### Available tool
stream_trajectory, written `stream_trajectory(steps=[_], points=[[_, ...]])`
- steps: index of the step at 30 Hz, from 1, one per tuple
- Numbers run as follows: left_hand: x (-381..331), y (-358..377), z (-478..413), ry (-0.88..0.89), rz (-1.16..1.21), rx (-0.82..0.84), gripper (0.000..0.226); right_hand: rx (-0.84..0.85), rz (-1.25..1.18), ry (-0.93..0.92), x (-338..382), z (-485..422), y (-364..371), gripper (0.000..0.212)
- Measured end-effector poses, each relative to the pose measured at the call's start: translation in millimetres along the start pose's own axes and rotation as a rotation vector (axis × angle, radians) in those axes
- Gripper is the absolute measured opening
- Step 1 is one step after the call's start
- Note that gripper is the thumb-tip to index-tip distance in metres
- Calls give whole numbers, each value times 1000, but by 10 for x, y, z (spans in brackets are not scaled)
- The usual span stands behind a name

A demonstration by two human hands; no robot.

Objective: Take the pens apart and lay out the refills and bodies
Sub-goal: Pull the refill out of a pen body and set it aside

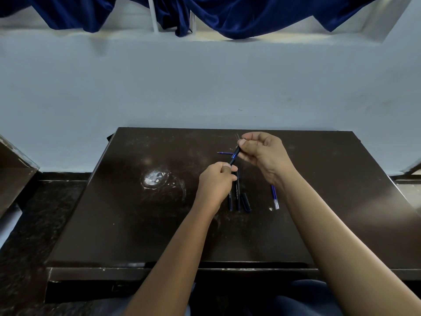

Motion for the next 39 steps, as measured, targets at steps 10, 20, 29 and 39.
stream_trajectory(steps=[10, 20, 29, 39], points=[[10, -62, 8, 26, 45, -30, 23, 44, -56, 79, 44, 44, 93, 18], [1, -125, 46, 67, 37, -104, 38, 36, -83, 112, 32, 82, 139, 16], [47, -139, 11, 137, 103, -158, 2, 46, -61, 115, -35, 72, 144, 17], [46, -73, -14, 97, -57, -99, 8, 24, -48, 144, -67, 23, 43, 16]])
Point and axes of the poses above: each hand's wrist, its own z-axis away from the middle knuckle, its own y-axis out of the palm, x = y × z, the point moved 1 cm from there along -z, towards the middle knuckle, and after that the axes turned 12 degrees about -y, right-handed, at the moved point
